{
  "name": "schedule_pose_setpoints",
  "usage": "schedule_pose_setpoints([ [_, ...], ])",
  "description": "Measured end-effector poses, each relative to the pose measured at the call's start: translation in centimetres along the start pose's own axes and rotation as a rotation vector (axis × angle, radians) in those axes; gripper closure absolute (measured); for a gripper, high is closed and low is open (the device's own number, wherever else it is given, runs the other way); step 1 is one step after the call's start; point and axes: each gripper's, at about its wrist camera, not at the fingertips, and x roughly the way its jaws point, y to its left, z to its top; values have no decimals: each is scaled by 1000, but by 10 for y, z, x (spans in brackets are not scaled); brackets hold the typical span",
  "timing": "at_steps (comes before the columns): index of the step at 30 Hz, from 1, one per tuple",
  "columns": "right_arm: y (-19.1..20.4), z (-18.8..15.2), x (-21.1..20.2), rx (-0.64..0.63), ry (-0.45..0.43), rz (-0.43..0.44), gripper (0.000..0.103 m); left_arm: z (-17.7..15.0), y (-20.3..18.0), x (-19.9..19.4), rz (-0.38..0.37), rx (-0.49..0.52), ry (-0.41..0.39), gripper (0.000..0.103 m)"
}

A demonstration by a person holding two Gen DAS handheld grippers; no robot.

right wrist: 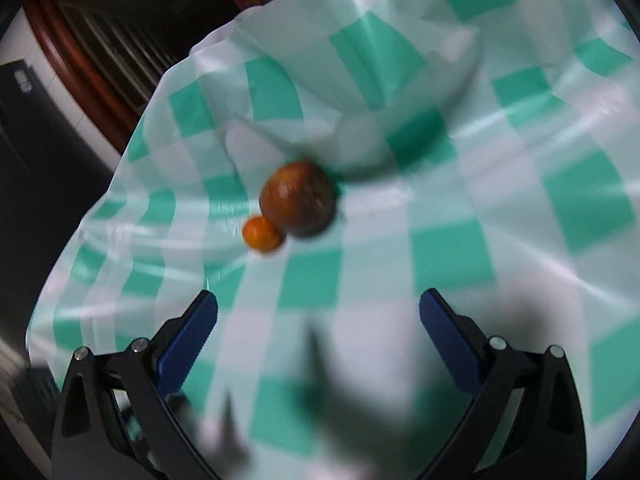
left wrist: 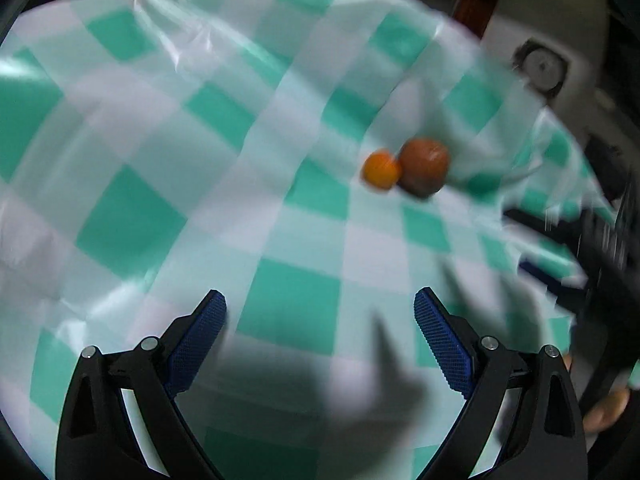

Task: Organize fruits
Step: 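Grasp the large brown fruit with the right tool while the left tool grasps an orange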

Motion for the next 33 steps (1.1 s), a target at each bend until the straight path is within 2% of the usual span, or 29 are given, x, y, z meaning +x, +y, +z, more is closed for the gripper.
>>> schedule_pose_setpoints([
  [4, 21, 30, 49, 67, 3, -29, 2, -2, -2, -8, 4, 8, -53, 11],
  [6, 36, 41, 69, 53, -4, -70, 2, -1, 0, -7, -7, -3, -48, 11],
  [9, 60, 57, 93, 1, -26, -182, 2, -1, 2, -10, -10, -10, -59, 11],
  [13, 64, 68, 111, 14, -11, -281, 2, 0, 2, -11, -18, -15, -60, 11],
  [17, 56, 68, 130, 15, 40, -358, 11, -1, 3, -11, -26, -19, -62, 11],
  [22, 48, 74, 141, 26, 60, -352, 15, -1, 4, -12, -30, -27, -63, 11],
  [24, 50, 77, 143, -5, 71, -319, 24, 0, 4, -11, -30, -31, -62, 11],
  [25, 50, 79, 143, -6, 79, -282, 38, 0, 4, -11, -30, -32, -61, 11],
  [29, 27, 80, 122, 103, 104, -115, 38, 0, 6, -11, -28, -41, -60, 11],
  [33, 10, 66, 78, 82, 75, -53, 38, -1, 6, -9, -29, -41, -57, 11],
])
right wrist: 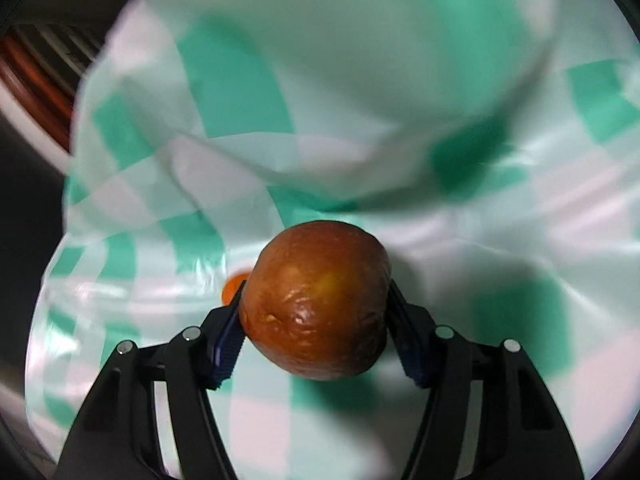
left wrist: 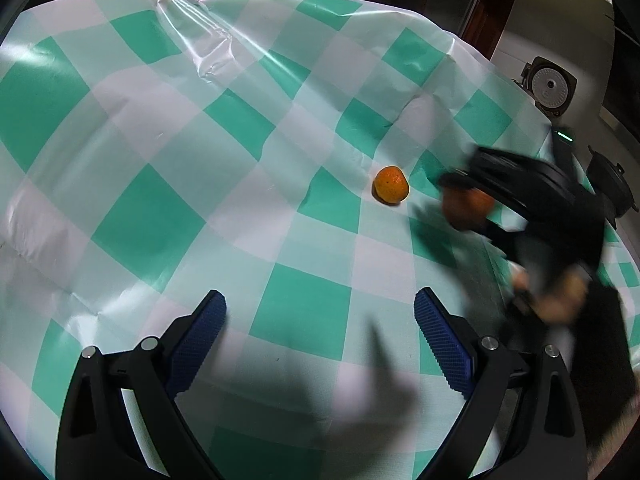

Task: Organize fruits
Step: 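Grasp the large brown fruit with the right tool while the left tool grasps an orange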

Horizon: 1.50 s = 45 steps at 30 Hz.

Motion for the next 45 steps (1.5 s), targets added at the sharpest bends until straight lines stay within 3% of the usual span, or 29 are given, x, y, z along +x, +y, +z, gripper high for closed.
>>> schedule_pose_setpoints([
  [6, -36, -42, -63, -100, -114, -105, 38, 1, -6, 11, -22, 34, 65, 11],
  [11, -77, -58, -82, 25, -169, -14, 38, 9, -11, 27, -3, 21, 126, 11],
  [15, -75, -59, -81, 8, -179, -9, 38, 35, -42, 52, 78, 130, 93, 11],
  [17, -73, -60, -88, -17, -185, -6, 38, 51, -63, 72, 110, 205, 100, 15],
  [19, -70, -61, -88, -40, -181, -5, 38, 66, -82, 95, 145, 280, 119, 30],
  [20, -70, -61, -88, -45, -180, -6, 38, 71, -88, 106, 144, 304, 141, 31],
  [22, -70, -63, -89, -47, -178, -7, 38, 79, -101, 127, 153, 356, 177, 44],
  [28, -69, -63, -88, -47, -179, -6, 38, 87, -123, 158, 205, 455, 175, 58],
  [30, -69, -63, -88, -53, -177, -3, 38, 92, -120, 161, 188, 428, 177, 65],
  [34, -68, -63, -88, -53, -175, -1, 38, 84, -116, 153, 177, 452, 135, 67],
  [45, -65, -63, -85, -76, -187, -16, 38, 54, -92, 95, 172, 429, 115, 67],
])
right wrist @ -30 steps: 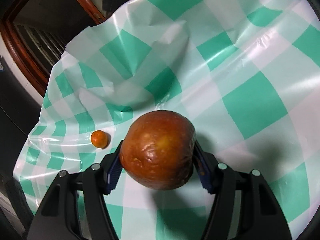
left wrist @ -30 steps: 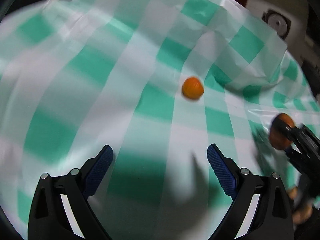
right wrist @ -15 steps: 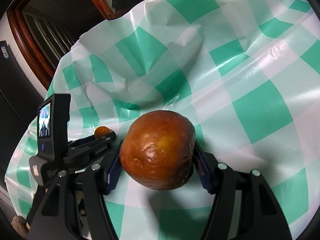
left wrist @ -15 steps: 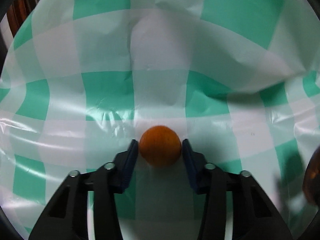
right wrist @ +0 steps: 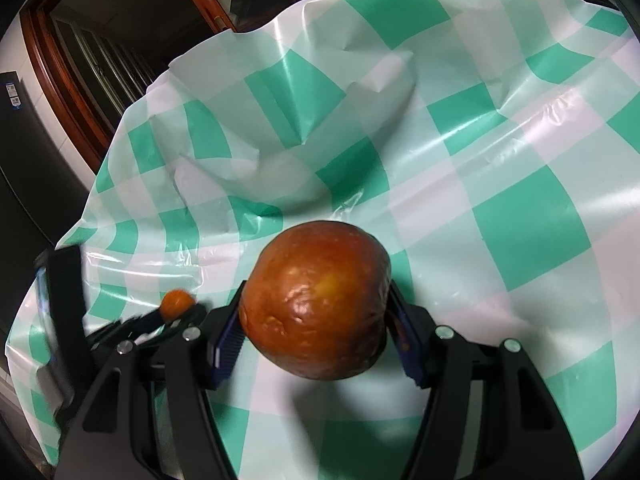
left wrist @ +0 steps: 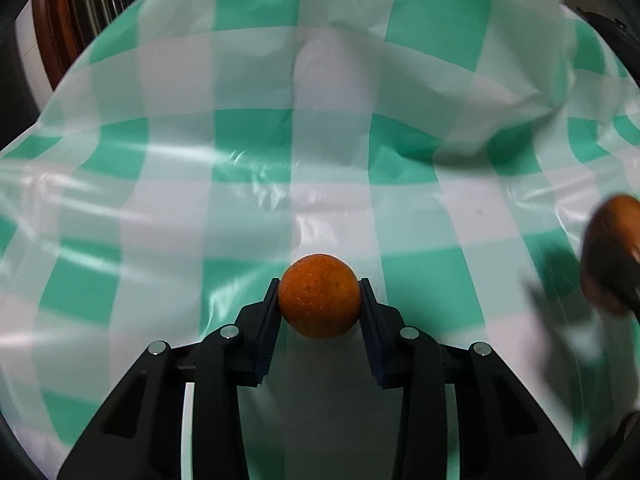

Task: Organize fruits
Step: 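Grasp the large brown fruit with the right tool while the left tool grasps an orange, then carry the orange and brown fruit into the white box with both tools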

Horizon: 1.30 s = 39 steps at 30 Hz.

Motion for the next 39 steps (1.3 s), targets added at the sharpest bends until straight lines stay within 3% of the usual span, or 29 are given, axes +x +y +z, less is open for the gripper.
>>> schedule_pose_setpoints([
  [9, 2, 0, 2, -4, 25, -20, 38, -80, 26, -82, -11, -20, -9, 67],
  [12, 0, -2, 4, 6, 66, 16, 38, -107, 37, -110, -10, -28, -17, 67],
  [16, 14, -18, -6, -46, 122, -57, 38, -147, 38, -149, -7, -14, -11, 67],
  [21, 51, -77, -44, -114, 214, 56, 38, -200, 62, -175, -2, -22, 8, 67],
  [28, 120, -165, -106, -274, 268, 208, 38, -270, 102, -227, 54, -72, -19, 67],
  [36, 195, -247, -144, -479, 345, 356, 38, -348, 148, -284, 185, -119, -61, 67],
  [39, 227, -277, -164, -618, 341, 402, 38, -376, 163, -303, 244, -151, -70, 67],
])
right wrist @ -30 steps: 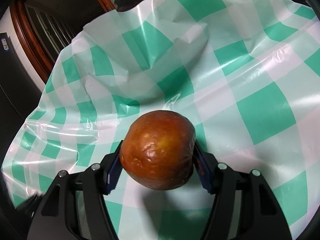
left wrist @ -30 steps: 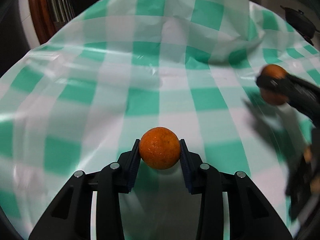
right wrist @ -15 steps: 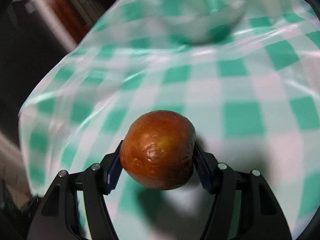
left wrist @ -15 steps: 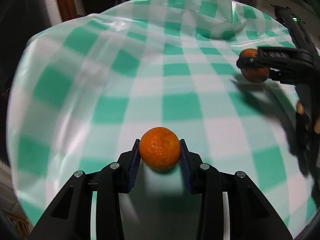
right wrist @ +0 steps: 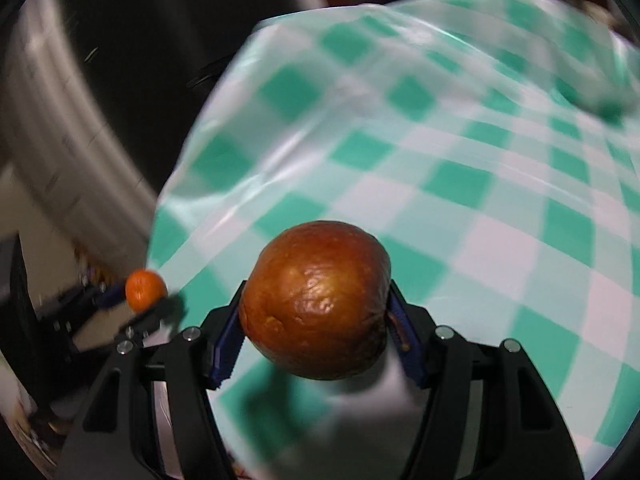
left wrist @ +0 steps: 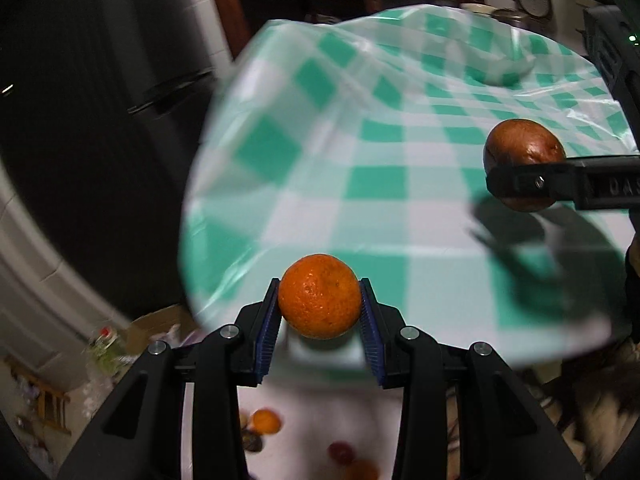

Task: Organize fruits
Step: 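Carry the orange and brown fruit into the white box with both tools, then open both tools to release the orange and brown fruit into the box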

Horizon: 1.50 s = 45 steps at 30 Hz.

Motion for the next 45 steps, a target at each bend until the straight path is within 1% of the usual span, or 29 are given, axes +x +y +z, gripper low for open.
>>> schedule_pose_setpoints([
  [4, 45, -7, -2, -117, 3, 72, 38, -30, 29, -19, 47, -67, 13, 67],
  [6, 73, -14, -4, -206, 3, 108, 38, -47, 43, -27, 88, -89, 29, 67],
  [8, 94, -21, -4, -265, 11, 140, 38, -64, 55, -31, 136, -99, 59, 67],
  [12, 136, -39, 2, -386, 58, 222, 38, -101, 78, -29, 182, -148, 127, 67],
  [13, 149, -47, 7, -430, 83, 241, 38, -110, 83, -26, 197, -160, 147, 67],
  [16, 172, -68, 20, -508, 152, 281, 38, -135, 98, -15, 189, -219, 212, 67],
  [18, 185, -84, 32, -566, 210, 287, 38, -149, 107, -3, 171, -263, 261, 67],
  [21, 199, -103, 60, -635, 307, 272, 38, -165, 117, 16, 145, -315, 329, 67],
  [25, 211, -119, 104, -718, 400, 191, 38, -181, 121, 35, 128, -371, 405, 67],
  [28, 211, -122, 139, -749, 458, 127, 38, -190, 119, 44, 124, -399, 449, 67],
  [32, 206, -124, 186, -746, 543, 50, 38, -197, 116, 56, 98, -464, 493, 67],
  [33, 207, -126, 194, -747, 567, 35, 38, -199, 112, 63, 93, -469, 520, 67],
  [36, 213, -138, 210, -806, 608, -6, 38, -206, 107, 78, 91, -486, 586, 67],
  [39, 217, -146, 221, -823, 663, -3, 38, -215, 107, 90, 80, -513, 630, 67],
  [43, 218, -155, 229, -841, 702, -32, 38, -220, 103, 96, 89, -506, 651, 66],
  [45, 217, -155, 229, -834, 710, -32, 38, -219, 101, 96, 82, -511, 644, 66],
])
